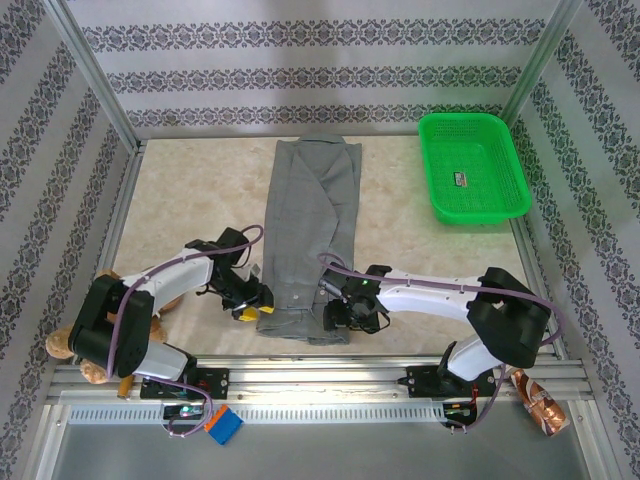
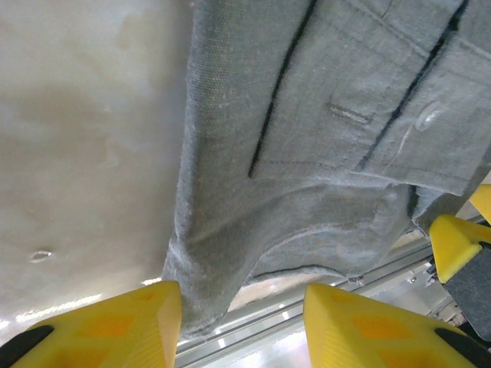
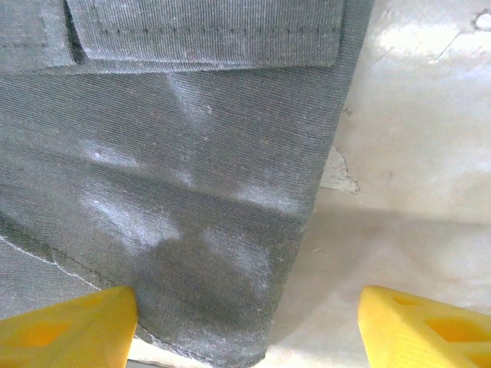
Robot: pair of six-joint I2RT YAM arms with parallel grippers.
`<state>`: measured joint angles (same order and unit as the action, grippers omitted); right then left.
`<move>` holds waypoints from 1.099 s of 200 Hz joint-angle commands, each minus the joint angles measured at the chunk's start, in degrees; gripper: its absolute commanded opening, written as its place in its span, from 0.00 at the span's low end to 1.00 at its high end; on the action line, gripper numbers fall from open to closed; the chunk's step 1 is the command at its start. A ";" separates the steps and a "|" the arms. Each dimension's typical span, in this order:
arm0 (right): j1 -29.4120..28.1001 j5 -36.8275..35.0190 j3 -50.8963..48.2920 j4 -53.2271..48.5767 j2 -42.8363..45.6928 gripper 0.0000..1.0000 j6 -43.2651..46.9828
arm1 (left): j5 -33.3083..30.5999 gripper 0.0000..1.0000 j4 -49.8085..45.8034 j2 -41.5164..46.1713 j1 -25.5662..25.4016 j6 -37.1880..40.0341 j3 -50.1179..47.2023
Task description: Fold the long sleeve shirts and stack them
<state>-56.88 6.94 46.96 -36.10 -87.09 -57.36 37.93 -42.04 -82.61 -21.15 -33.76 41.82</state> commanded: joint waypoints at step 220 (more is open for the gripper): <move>0.96 6.25 5.36 -4.23 10.99 0.00 -2.93 | 6.97 0.02 -4.67 14.81 -0.42 -6.47 2.86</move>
<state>-59.07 13.19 49.12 -37.41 -78.15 -61.56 45.17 -44.01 -66.65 -22.37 -38.63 39.81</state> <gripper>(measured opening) 0.055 0.046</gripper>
